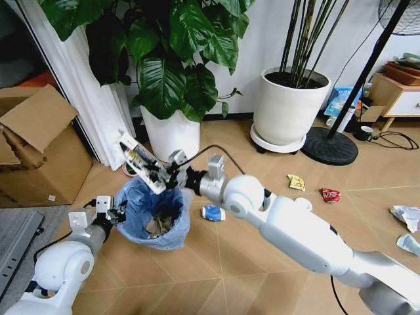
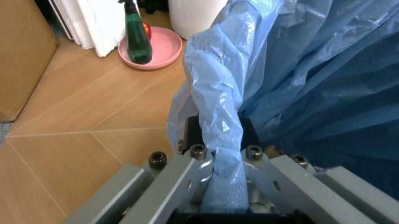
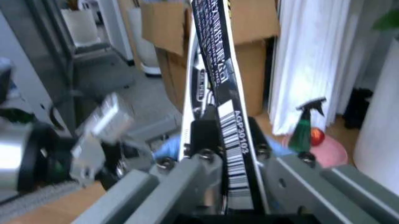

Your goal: Pick up the trash bin and place the garbage on the floor into it.

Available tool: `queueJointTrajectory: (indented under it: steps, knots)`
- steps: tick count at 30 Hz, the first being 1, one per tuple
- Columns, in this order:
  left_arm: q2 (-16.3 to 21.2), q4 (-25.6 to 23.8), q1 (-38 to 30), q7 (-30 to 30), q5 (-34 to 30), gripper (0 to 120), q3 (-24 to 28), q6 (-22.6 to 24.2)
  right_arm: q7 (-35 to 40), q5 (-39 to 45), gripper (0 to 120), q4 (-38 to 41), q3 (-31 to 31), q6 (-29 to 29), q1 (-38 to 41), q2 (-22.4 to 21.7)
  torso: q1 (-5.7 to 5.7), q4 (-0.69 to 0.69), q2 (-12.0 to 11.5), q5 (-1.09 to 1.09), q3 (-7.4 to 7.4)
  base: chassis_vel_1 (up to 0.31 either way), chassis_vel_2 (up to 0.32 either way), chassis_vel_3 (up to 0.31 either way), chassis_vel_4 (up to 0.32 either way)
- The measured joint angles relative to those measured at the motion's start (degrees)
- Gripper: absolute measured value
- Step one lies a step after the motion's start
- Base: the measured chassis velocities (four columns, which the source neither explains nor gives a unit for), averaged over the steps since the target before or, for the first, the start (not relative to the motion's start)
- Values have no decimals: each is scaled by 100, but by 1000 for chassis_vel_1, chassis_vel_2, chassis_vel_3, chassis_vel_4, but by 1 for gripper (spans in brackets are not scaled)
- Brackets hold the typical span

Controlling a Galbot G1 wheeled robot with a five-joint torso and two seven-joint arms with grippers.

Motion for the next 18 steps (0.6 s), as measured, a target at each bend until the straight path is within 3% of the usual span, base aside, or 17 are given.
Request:
queueJointTrajectory:
  steps: [5, 14, 16, 18]
  knots:
    - [6, 13, -31, 0, -3, 0, 3, 0, 50, -147, 18, -60, -89, 21, -64, -32, 0, 0, 0, 0, 0, 0, 0, 0, 0]
    - [6, 16, -47, 0, -4, 0, 8, -3, 131, -267, 55, -182, -124, 81, -81, 95, 0, 1, 0, 0, 0, 0, 0, 0, 0]
    - [7, 16, -45, 0, -4, 0, 3, -4, 164, -255, 58, -173, -88, 81, -77, 107, 0, 1, 0, 0, 0, 0, 0, 0, 0]
    - [9, 16, -41, 1, -4, 0, -15, -7, 270, -186, 70, -105, 66, 77, -58, 119, 0, 1, 0, 0, 0, 0, 0, 0, 0]
